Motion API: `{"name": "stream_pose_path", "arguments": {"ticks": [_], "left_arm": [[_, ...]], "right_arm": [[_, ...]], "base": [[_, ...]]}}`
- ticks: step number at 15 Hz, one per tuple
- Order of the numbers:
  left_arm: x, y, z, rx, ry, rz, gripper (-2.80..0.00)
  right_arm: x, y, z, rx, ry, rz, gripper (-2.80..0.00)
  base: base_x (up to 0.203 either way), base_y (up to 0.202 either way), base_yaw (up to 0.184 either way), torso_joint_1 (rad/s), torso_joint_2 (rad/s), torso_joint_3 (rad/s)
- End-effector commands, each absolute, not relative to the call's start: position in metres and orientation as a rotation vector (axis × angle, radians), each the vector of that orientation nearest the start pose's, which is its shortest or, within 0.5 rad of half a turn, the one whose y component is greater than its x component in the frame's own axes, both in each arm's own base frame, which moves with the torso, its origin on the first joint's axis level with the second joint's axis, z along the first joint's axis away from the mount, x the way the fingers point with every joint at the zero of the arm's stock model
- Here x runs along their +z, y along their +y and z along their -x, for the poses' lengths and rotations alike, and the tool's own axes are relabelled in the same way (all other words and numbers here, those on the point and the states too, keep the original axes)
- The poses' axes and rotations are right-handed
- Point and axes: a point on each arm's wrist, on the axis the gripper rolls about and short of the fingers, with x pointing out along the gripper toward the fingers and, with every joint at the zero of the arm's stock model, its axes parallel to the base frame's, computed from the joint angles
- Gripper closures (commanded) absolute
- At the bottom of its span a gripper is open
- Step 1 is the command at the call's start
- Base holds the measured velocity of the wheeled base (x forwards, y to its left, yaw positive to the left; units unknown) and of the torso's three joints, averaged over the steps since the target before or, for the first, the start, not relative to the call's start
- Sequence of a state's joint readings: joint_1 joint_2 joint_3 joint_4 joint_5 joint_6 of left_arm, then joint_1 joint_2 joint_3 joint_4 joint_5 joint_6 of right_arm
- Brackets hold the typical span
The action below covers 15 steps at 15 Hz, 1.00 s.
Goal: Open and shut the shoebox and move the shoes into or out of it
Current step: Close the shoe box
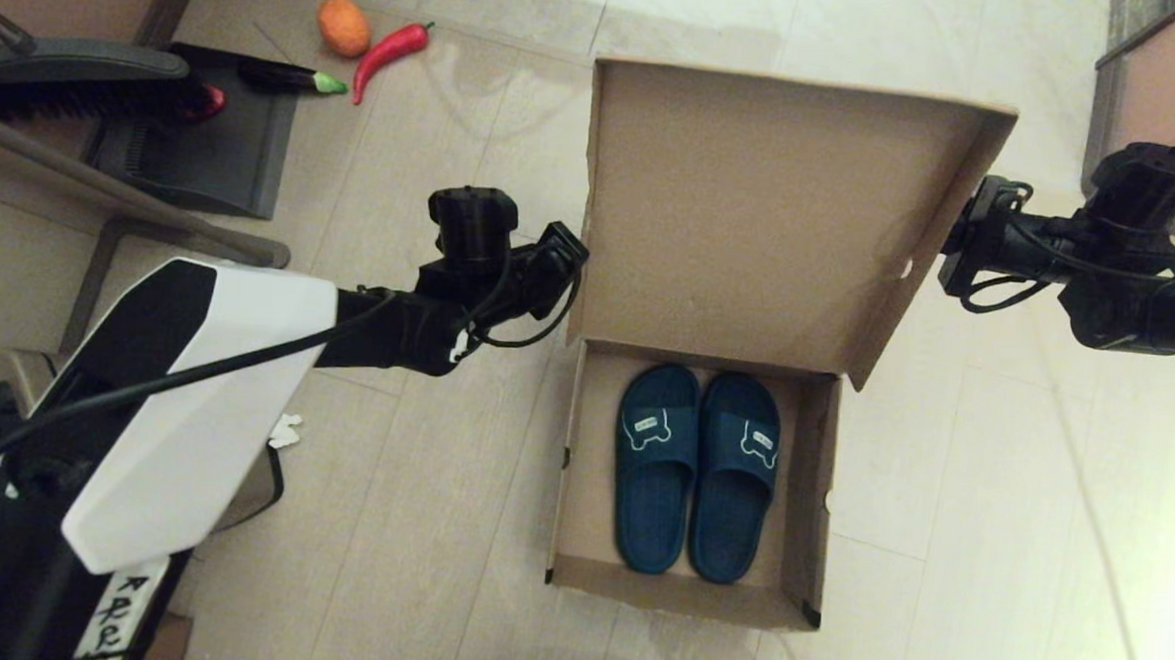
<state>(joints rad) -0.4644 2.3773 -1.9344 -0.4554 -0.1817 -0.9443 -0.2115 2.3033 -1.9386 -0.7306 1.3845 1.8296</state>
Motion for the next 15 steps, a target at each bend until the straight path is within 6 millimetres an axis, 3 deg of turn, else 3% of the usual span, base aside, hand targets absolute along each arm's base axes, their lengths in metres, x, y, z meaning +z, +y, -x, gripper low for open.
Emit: {"name": "stream_pose_path", "arguments": {"ticks": [1, 6, 12, 15], "left_arm": [[0.220, -0.231, -0.444, -0.619, 0.274, 0.922, 0.00], [0.244, -0.225, -0.423, -0.628, 0.267, 0.923, 0.00], [0.265, -0.201, -0.376, -0.610, 0.300, 0.917, 0.00], [0.274, -0.192, -0.362, -0.607, 0.295, 0.917, 0.00]], "right_arm": [[0.277, -0.076, -0.452, 1.020, 0.829, -1.298, 0.00], [0.290, -0.071, -0.421, 1.035, 0.921, -1.292, 0.00], [0.276, -0.059, -0.369, 1.016, 0.995, -1.337, 0.00], [0.267, -0.053, -0.341, 1.007, 1.010, -1.354, 0.00]], "base": [[0.000, 0.000, 0.000, 0.000, 0.00, 0.000], [0.000, 0.000, 0.000, 0.000, 0.00, 0.000], [0.000, 0.000, 0.000, 0.000, 0.00, 0.000], [0.000, 0.000, 0.000, 0.000, 0.00, 0.000]]}}
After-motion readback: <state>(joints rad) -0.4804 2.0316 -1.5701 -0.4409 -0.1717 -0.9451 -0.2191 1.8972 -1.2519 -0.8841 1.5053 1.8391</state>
